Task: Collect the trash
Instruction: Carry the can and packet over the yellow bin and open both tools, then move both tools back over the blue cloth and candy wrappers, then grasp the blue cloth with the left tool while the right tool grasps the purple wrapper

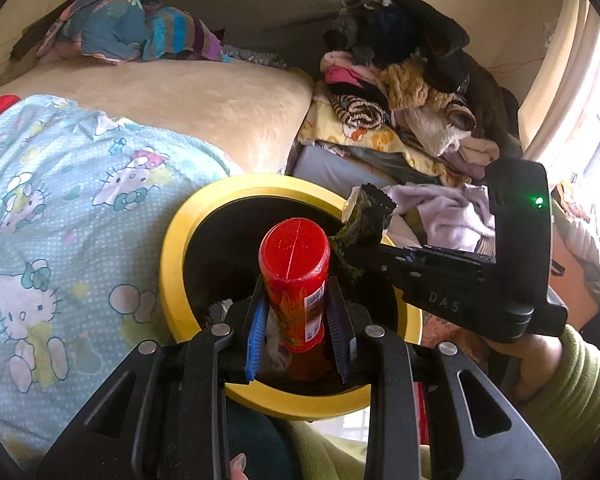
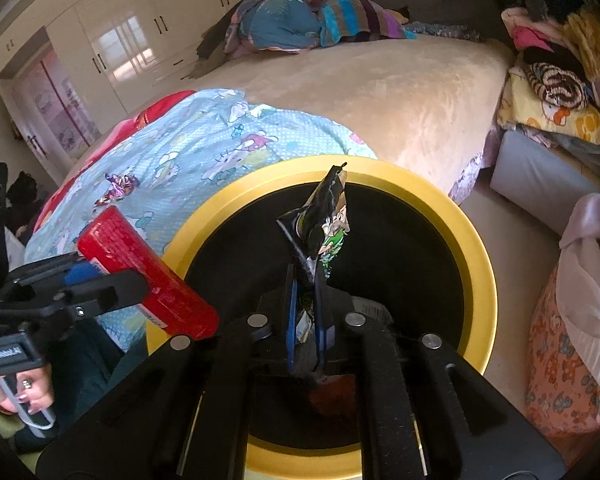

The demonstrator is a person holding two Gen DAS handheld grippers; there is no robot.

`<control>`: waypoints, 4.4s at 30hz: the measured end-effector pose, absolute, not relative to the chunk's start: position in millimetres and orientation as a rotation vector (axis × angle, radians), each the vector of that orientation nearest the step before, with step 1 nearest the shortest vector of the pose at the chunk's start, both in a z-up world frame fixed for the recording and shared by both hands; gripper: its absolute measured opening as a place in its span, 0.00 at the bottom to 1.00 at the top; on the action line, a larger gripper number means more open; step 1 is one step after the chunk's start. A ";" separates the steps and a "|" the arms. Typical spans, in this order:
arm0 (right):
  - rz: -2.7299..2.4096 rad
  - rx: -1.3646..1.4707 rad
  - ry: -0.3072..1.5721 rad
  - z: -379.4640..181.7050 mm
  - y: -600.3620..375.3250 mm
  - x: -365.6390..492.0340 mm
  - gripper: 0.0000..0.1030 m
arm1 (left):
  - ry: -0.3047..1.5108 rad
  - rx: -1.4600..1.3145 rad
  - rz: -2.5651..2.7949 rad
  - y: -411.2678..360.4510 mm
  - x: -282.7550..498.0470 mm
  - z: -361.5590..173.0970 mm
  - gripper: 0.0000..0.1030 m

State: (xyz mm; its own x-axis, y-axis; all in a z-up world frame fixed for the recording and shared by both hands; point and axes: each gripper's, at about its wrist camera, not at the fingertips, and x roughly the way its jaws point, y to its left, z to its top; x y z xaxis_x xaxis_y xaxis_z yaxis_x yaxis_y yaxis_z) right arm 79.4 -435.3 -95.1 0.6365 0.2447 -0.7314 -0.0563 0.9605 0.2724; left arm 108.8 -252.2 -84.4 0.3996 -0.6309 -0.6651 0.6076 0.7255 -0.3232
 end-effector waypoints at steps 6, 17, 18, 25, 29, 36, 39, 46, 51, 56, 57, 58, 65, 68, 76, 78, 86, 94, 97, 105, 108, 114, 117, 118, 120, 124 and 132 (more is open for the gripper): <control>0.171 0.254 0.883 -98.4 -440.0 79.3 0.18 | 0.909 -0.035 -0.776 -255.2 124.8 -100.1 0.37; 0.136 0.230 0.832 -85.6 -433.1 74.7 0.59 | 0.815 -0.036 -0.684 -230.6 118.9 -78.1 0.93; 0.132 0.227 0.813 -81.9 -431.5 73.1 0.61 | 0.805 -0.035 -0.676 -228.4 117.8 -75.4 0.94; 0.131 0.172 0.726 -61.0 -413.5 68.1 0.71 | 0.727 -0.041 -0.598 -204.2 112.8 -53.0 0.94; 0.138 0.156 0.687 -50.6 -404.7 65.0 0.75 | 0.708 -0.046 -0.556 -189.9 113.9 -43.3 0.94; 0.168 0.145 0.654 -37.3 -388.3 62.1 0.76 | 0.680 -0.081 -0.501 -164.8 115.5 -32.4 0.94; 0.182 0.139 0.641 -33.3 -380.6 61.1 0.76 | 0.656 -0.070 -0.473 -156.3 114.3 -26.2 0.94; 0.224 0.126 0.638 -29.3 -357.8 62.0 0.77 | 0.602 -0.066 -0.393 -129.1 113.8 -14.3 0.94; 0.258 0.112 0.633 -25.5 -337.4 67.1 0.77 | 0.576 -0.074 -0.322 -105.3 116.9 -9.9 0.94; 0.293 0.091 0.626 -22.3 -314.4 75.5 0.77 | 0.572 -0.117 -0.254 -73.4 122.4 -10.9 0.94; 0.300 0.089 0.626 -22.2 -309.8 77.4 0.77 | 0.573 -0.126 -0.244 -68.0 123.5 -11.3 0.94; 0.306 0.087 0.627 -22.4 -306.3 80.0 0.77 | 0.574 -0.137 -0.228 -61.1 124.3 -11.8 0.94; 0.349 0.080 0.643 -25.3 -274.9 99.8 0.77 | 0.582 -0.192 -0.132 -17.3 130.7 -18.7 0.94; 0.375 0.086 0.660 -28.8 -260.0 113.1 0.77 | 0.593 -0.217 -0.095 1.0 133.1 -24.2 0.94; 0.457 0.076 0.689 -32.4 -210.5 158.5 0.77 | 0.643 -0.261 -0.019 40.3 142.7 -45.7 0.94; 0.475 0.061 0.690 -32.5 -197.4 170.8 0.77 | 0.655 -0.267 -0.016 46.1 144.5 -52.2 0.94; 0.566 -0.019 0.754 -52.4 -140.6 217.2 0.62 | 0.731 -0.315 -0.023 66.0 155.5 -85.7 0.91; 0.618 -0.101 0.812 -79.1 -92.2 248.6 0.37 | 0.790 -0.331 -0.043 64.0 163.6 -107.4 0.73; 0.608 -0.121 0.830 -90.9 -79.7 259.4 0.30 | 0.809 -0.342 -0.050 62.9 166.3 -115.6 0.70; 0.585 -0.132 0.861 -108.7 -59.4 282.7 0.19 | 0.837 -0.356 -0.048 60.6 170.4 -128.5 0.64; 0.579 -0.147 0.869 -114.0 -54.0 287.5 0.08 | 0.846 -0.354 -0.054 58.7 172.0 -131.6 0.61; 0.599 -0.112 0.862 -115.7 -61.3 276.5 0.03 | 0.863 -0.371 -0.074 60.1 173.8 -136.6 0.39; 0.612 -0.077 0.865 -114.1 -71.9 266.0 0.03 | 0.870 -0.361 -0.097 56.6 173.5 -137.0 0.25; 0.614 -0.068 0.865 -113.1 -75.6 261.9 0.02 | 0.869 -0.356 -0.108 55.0 172.7 -136.4 0.21; 0.623 -0.044 0.868 -110.8 -85.0 253.1 0.02 | 0.866 -0.349 -0.119 53.7 171.6 -135.2 0.18; 0.627 -0.013 0.858 -102.9 -102.7 236.4 0.02 | 0.850 -0.333 -0.132 50.7 167.4 -127.3 0.14; 0.620 0.040 0.806 -79.9 -138.3 208.0 0.02 | 0.773 -0.302 -0.168 37.2 157.3 -91.6 0.13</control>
State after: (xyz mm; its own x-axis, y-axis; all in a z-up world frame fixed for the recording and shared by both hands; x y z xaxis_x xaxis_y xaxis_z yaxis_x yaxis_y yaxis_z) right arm 208.0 -138.3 -79.9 0.5256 0.5336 -0.6626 -0.5037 0.8229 0.2631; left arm 157.3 37.2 -91.6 0.7053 -0.2587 -0.6600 0.0388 0.9437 -0.3285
